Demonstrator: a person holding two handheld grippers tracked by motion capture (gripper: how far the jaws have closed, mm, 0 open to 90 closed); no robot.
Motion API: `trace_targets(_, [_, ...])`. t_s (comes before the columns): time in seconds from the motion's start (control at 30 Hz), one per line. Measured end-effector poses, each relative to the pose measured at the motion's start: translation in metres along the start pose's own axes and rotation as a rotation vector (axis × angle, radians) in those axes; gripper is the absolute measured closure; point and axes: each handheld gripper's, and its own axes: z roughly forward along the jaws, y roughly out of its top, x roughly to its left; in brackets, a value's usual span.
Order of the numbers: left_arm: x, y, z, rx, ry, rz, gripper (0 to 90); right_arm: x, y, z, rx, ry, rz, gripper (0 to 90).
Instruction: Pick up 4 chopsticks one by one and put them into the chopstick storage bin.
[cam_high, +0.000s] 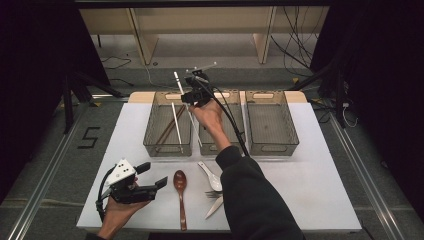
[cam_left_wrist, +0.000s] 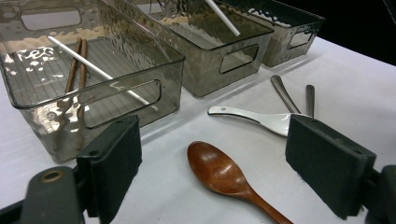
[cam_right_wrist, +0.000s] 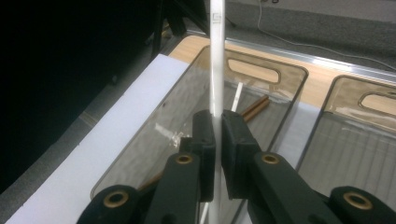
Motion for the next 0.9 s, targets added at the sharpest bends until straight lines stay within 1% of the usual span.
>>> trace_targets(0.2, [0.000, 0.000, 0.000, 0.001, -0.002, 0.000, 18.0, 0.007, 0.004, 0.010, -0.012, 0.001, -0.008, 85.2])
trace_targets(0.3, [0.000, 0.000, 0.000, -0.002, -0.002, -0.001, 18.0, 0.009, 0.005, 0.016, -0.018, 0.005, -0.002, 85.2])
trace_targets(0.37, [0.000, 0.000, 0.000, -0.002, -0.003, -0.001, 18.0, 0.011, 0.006, 0.019, -0.029, 0.000, -0.007, 85.2])
trace_targets(0.43, [-0.001, 0.000, 0.000, -0.004, -0.004, -0.004, 18.0, 0.011, 0.006, 0.022, -0.034, 0.003, -0.001, 85.2])
trace_targets(0.67, [-0.001, 0.000, 0.000, -0.003, -0.004, -0.004, 18.0, 0.013, 0.008, 0.031, -0.042, -0.009, 0.004, 85.2])
trace_targets(0.7, [-0.001, 0.000, 0.000, -0.003, -0.005, -0.002, 18.0, 0.013, 0.008, 0.033, -0.041, -0.010, -0.001, 85.2])
trace_targets(0.9, [-0.001, 0.000, 0.000, -0.004, -0.005, -0.003, 18.0, 0.016, 0.008, 0.038, -0.047, -0.021, 0.004, 85.2])
